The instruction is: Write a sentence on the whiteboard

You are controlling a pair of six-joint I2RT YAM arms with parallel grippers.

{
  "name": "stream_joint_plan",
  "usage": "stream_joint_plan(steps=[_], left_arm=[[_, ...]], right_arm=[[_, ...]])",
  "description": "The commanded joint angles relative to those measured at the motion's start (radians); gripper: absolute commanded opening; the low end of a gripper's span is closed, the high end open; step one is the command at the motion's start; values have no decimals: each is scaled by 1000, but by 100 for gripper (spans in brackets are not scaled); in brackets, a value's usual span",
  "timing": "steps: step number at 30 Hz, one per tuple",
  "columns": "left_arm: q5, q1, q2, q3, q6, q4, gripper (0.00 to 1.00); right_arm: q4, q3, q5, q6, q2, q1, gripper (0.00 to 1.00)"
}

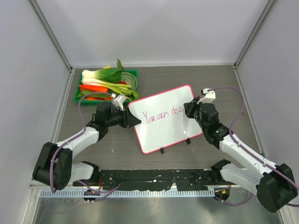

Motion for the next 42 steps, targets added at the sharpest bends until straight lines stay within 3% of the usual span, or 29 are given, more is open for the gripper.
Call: stream_joint_plan(steps=[1,27,42], left_arm=[[-219,12,36,-32,187,-58,0],[-221,12,35,-32,187,-58,0],[-219,12,31,-32,185,-58,0]], right_arm=[[-48,-17,-4,-1,-13,0,1],[-31,135,109,-21,4,-1,1],[-12,204,128,-41,95,-1,1]])
